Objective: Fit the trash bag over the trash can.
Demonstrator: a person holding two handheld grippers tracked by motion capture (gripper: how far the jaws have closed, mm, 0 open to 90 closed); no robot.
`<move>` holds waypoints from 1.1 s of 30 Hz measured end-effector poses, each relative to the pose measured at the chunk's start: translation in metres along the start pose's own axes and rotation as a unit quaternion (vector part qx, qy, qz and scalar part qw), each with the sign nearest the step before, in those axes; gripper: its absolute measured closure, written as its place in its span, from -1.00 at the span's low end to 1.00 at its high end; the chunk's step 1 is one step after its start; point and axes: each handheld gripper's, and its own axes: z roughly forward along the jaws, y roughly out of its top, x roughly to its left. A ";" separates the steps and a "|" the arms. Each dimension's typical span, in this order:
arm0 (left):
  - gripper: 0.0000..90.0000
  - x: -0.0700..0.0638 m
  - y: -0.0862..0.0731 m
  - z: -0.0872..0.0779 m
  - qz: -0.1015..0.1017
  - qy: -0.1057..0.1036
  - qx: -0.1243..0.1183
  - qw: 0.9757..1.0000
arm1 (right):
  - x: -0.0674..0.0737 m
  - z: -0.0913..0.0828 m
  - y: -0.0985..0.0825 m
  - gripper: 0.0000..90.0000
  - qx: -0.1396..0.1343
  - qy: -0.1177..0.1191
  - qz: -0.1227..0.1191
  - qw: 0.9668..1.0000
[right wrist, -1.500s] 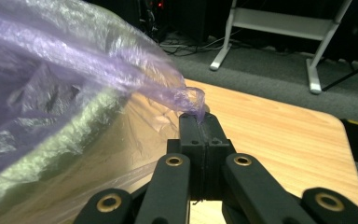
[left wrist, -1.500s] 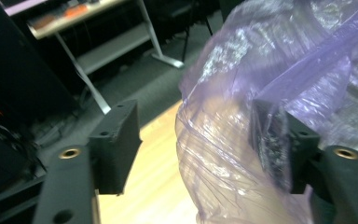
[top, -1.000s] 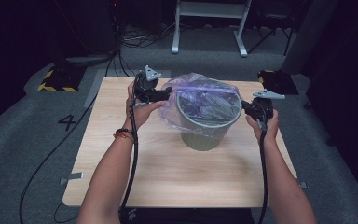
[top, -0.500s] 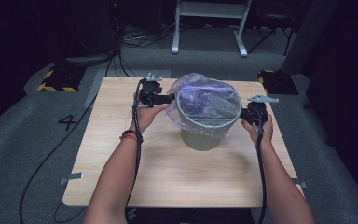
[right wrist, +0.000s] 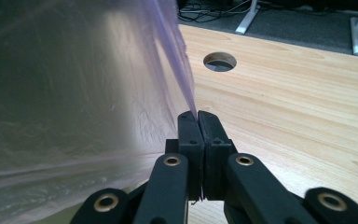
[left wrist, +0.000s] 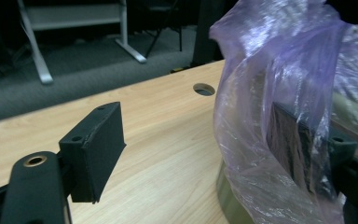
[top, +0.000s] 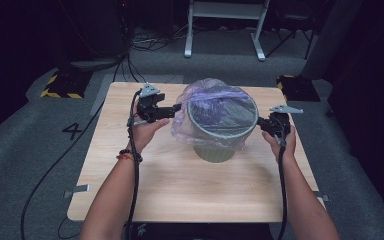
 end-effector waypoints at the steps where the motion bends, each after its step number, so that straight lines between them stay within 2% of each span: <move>1: -0.57 -0.001 0.000 -0.004 -0.003 -0.007 -0.005 1.000 | 0.000 -0.001 0.000 0.97 -0.001 -0.002 -0.002 1.000; 4: -0.57 -0.002 0.003 -0.016 -0.011 -0.026 -0.029 0.999 | 0.000 -0.005 0.002 0.91 -0.012 -0.001 -0.004 1.000; 6: -0.57 -0.005 0.008 -0.024 -0.017 -0.051 -0.048 0.997 | 0.000 -0.008 0.004 0.87 -0.020 -0.005 -0.006 1.000; 10: -0.56 -0.020 0.022 -0.031 0.029 -0.041 -0.054 0.997 | 0.001 -0.016 0.012 0.80 -0.033 -0.013 -0.019 0.999; 11: -0.55 -0.020 0.022 -0.031 0.029 -0.041 -0.054 0.997 | 0.001 -0.018 0.015 0.75 -0.035 -0.015 -0.023 0.999; 12: -0.55 -0.027 0.028 -0.033 0.051 -0.033 -0.049 0.997 | 0.002 -0.021 0.018 0.70 -0.039 -0.017 -0.029 0.999; 14: -0.53 -0.031 0.033 -0.034 0.068 -0.028 -0.044 0.996 | 0.003 -0.026 0.022 0.60 -0.050 -0.015 -0.037 0.998; 16: -0.39 -0.034 0.035 -0.034 0.091 -0.029 -0.035 0.995 | 0.003 -0.031 0.025 0.42 -0.059 -0.019 -0.042 0.997; 17: -0.36 -0.035 0.036 -0.033 0.109 -0.021 -0.025 0.993 | 0.003 -0.033 0.026 0.37 -0.064 -0.018 -0.043 0.997; 20: -0.14 -0.036 0.035 -0.031 0.135 -0.004 -0.010 0.991 | 0.000 -0.041 0.029 0.21 -0.081 -0.001 -0.046 0.996; 22: -0.04 -0.034 0.035 -0.029 0.143 0.002 -0.004 0.990 | -0.002 -0.046 0.030 0.08 -0.093 0.010 -0.046 0.995; 24: 0.03 -0.033 0.035 -0.028 0.144 0.006 -0.002 0.989 | -0.003 -0.048 0.031 0.04 -0.099 0.011 -0.045 0.994; 25: 0.11 -0.030 0.035 -0.025 0.147 0.010 0.006 0.989 | -0.005 -0.052 0.033 -0.10 -0.115 0.017 -0.044 0.992; 27: 0.22 -0.026 0.036 -0.021 0.148 0.008 0.012 0.989 | -0.004 -0.054 0.035 -0.18 -0.113 0.026 -0.051 0.992; 28: 0.29 -0.026 0.036 -0.021 0.148 0.008 0.012 0.989 | -0.003 -0.054 0.037 -0.20 -0.111 0.027 -0.059 0.992; 29: 0.37 -0.024 0.037 -0.017 0.155 0.010 0.021 0.988 | -0.001 -0.054 0.039 -0.19 -0.108 0.032 -0.069 0.991; 31: 0.51 -0.024 0.038 -0.013 0.163 0.019 0.027 0.986 | 0.001 -0.055 0.041 -0.18 -0.108 0.030 -0.077 0.991; 33: 0.63 -0.022 0.040 -0.009 0.163 0.019 0.035 0.986 | 0.002 -0.054 0.045 -0.10 -0.109 0.035 -0.080 0.990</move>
